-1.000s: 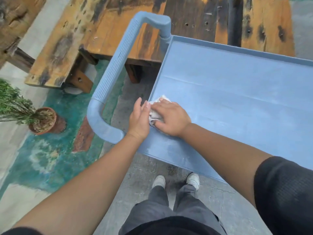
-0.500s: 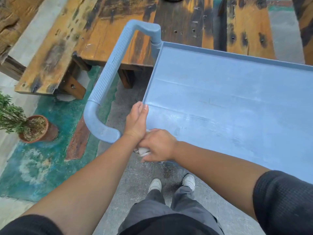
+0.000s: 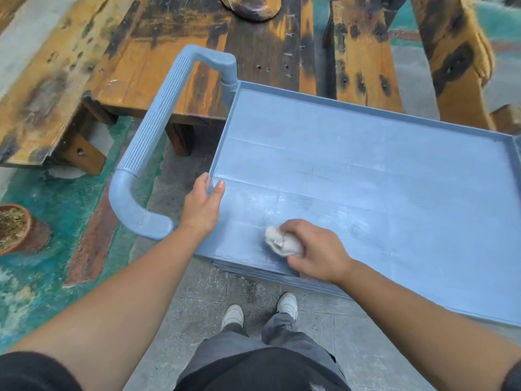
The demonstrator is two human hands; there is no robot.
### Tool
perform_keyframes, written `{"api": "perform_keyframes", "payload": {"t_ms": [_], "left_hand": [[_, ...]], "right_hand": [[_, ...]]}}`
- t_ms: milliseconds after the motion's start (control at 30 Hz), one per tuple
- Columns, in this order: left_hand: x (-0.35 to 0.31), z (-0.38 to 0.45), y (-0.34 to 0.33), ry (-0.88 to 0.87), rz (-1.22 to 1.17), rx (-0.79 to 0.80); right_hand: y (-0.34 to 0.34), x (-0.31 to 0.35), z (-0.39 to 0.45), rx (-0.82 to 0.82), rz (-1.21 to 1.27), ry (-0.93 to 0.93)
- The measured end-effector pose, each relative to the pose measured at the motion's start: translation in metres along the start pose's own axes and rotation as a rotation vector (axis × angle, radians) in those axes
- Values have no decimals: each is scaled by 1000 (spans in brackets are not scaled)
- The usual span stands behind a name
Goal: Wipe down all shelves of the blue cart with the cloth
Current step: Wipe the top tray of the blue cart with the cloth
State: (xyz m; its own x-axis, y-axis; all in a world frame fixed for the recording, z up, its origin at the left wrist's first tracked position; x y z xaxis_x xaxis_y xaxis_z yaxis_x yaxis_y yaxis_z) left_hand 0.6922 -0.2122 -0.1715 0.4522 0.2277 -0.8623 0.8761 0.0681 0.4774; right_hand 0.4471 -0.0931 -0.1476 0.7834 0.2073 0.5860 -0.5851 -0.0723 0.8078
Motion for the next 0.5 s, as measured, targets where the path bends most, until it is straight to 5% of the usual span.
{"api": "perform_keyframes", "payload": {"t_ms": [100,233,333,500], "left_hand": [[3,0,0,1,-2,0],[2,-1,-1,16,-32,25],[3,2,0,24,-44,10],[1,1,-1,35,-53,13]], "right_hand": [[33,-56,-3,-260,3,-303],[25,-86,-11,-233,-240,-495],[4,-69,3,-251,-197,-354],[-51,3,45,-48,-77,-60]]}}
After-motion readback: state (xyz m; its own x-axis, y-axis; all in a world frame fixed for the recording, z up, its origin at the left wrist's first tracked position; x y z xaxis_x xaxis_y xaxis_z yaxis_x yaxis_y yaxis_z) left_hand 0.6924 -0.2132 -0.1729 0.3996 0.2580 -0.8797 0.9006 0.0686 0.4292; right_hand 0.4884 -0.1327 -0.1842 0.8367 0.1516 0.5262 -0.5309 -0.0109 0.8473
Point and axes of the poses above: each hand's wrist, its own z-axis towards the middle knuckle, its own y-axis out of the back of the hand, x = y × z, the point moved 4 cm from there along z, towards the middle knuckle, and after that the axes turned 9 degrees about -x, right-handed, at the moved point
